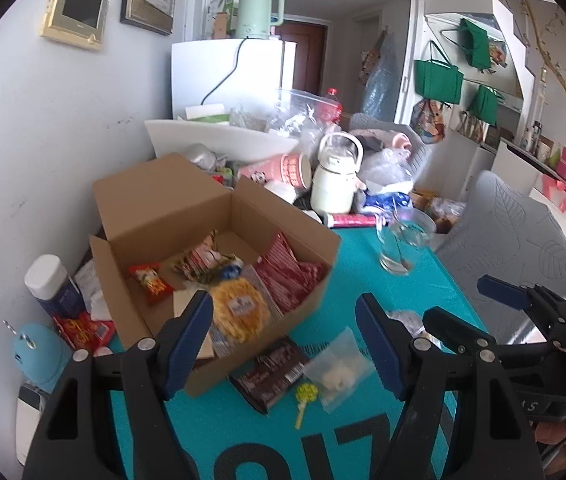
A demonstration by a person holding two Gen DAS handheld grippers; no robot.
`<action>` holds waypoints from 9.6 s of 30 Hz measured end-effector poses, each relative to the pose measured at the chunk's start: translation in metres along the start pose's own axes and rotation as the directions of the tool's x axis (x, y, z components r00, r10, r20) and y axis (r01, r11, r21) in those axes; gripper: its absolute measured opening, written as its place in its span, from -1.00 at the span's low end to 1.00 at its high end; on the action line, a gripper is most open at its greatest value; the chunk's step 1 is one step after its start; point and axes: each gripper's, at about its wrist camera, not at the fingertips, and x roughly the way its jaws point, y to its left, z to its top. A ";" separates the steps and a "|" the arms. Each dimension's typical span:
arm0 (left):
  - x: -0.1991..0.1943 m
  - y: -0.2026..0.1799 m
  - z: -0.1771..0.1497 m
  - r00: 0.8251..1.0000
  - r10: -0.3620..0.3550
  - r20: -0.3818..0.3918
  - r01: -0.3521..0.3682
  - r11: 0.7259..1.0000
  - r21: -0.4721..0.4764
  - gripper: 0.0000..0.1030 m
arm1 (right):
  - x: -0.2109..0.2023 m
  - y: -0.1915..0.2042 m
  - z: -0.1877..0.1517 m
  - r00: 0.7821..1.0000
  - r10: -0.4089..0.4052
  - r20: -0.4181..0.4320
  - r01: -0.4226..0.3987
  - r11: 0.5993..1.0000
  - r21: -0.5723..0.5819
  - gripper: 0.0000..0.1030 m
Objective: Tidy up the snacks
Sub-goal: 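Move both tools back over the remaining snacks on the table, then grasp the silver snack bag with right gripper while left gripper grasps the clear pastry bag, then lift the silver bag and clear pastry bag and carry them toward the box, then open both grippers to drop the two bags into the box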
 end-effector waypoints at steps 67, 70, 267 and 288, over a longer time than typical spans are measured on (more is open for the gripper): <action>0.142 -0.055 -0.062 0.944 -0.076 -0.322 0.141 0.973 0.185 0.42 | 0.119 -0.100 -0.090 0.961 0.108 -0.254 -0.096 0.993 0.062 -0.16; 0.148 -0.063 -0.064 0.943 -0.061 -0.326 0.147 0.958 0.246 0.42 | 0.114 -0.105 -0.094 0.962 0.126 -0.242 -0.110 0.991 0.079 -0.16; 0.202 0.127 0.052 0.960 0.178 -0.217 -0.202 0.974 -0.097 -0.27 | 0.230 0.093 0.083 0.946 0.266 -0.186 -0.302 0.930 -0.209 -0.31; 0.198 0.122 0.056 0.937 0.246 -0.248 -0.272 0.959 -0.074 0.15 | 0.230 0.074 0.086 0.953 0.218 -0.208 -0.256 0.951 -0.174 -0.07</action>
